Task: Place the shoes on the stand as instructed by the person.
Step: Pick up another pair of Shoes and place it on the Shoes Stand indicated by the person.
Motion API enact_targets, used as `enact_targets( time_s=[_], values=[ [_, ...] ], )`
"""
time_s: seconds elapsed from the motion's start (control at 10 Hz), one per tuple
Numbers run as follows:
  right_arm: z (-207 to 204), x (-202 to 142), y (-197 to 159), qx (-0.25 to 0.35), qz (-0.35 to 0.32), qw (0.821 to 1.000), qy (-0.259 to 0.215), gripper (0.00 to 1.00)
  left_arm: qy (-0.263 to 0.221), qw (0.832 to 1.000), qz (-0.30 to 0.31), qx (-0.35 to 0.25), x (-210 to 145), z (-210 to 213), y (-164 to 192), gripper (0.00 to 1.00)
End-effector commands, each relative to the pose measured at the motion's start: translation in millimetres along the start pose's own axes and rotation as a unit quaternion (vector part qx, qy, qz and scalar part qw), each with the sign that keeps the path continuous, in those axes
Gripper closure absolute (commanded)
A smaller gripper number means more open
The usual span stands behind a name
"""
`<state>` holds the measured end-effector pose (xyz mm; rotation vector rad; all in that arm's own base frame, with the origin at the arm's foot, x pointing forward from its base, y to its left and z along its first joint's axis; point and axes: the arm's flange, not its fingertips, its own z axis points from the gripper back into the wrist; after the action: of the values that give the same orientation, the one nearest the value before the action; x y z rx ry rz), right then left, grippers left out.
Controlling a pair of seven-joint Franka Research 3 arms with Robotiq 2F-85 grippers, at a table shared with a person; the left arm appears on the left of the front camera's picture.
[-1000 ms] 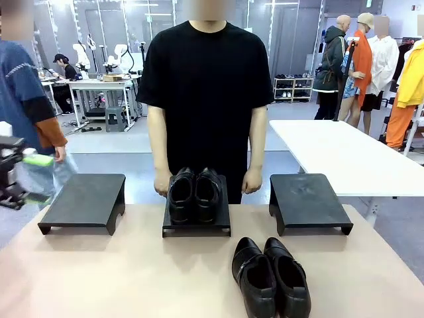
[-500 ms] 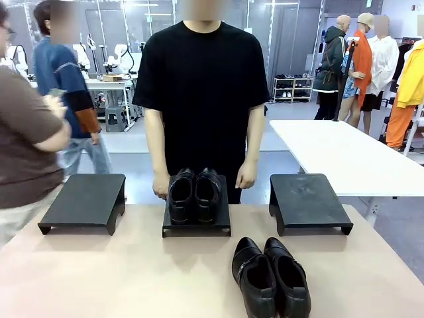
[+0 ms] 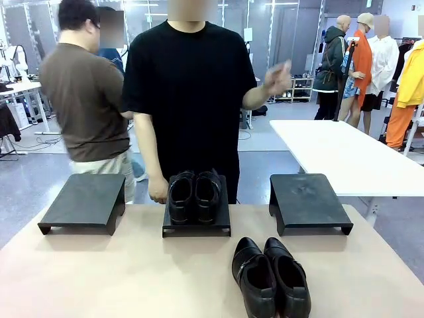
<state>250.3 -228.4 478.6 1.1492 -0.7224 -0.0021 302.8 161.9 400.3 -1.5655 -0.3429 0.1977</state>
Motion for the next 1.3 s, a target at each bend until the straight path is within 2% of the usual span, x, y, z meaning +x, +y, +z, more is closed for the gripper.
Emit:
enact_targets(
  time_s=[0.0,1.0,1.1,1.2],
  values=[
    [1,2,1,0.006,0.009,1.000,-0.006,0.00,0.001,1.000,-0.003,0.000,-8,4,-1,0.00],
    [1,2,1,0.006,0.009,1.000,-0.006,0.00,0.001,1.000,-0.003,0.000,-8,4,-1,0.00],
    [0,0,0,0.000,0.000,1.000,0.000,0.00,0.001,1.000,-0.003,0.000,-8,4,-1,0.00],
    [-18,10,17,-0.024,0.006,0.999,0.043,0.00,0.001,1.000,-0.003,0.000,-8,4,-1,0.00]
  ],
)
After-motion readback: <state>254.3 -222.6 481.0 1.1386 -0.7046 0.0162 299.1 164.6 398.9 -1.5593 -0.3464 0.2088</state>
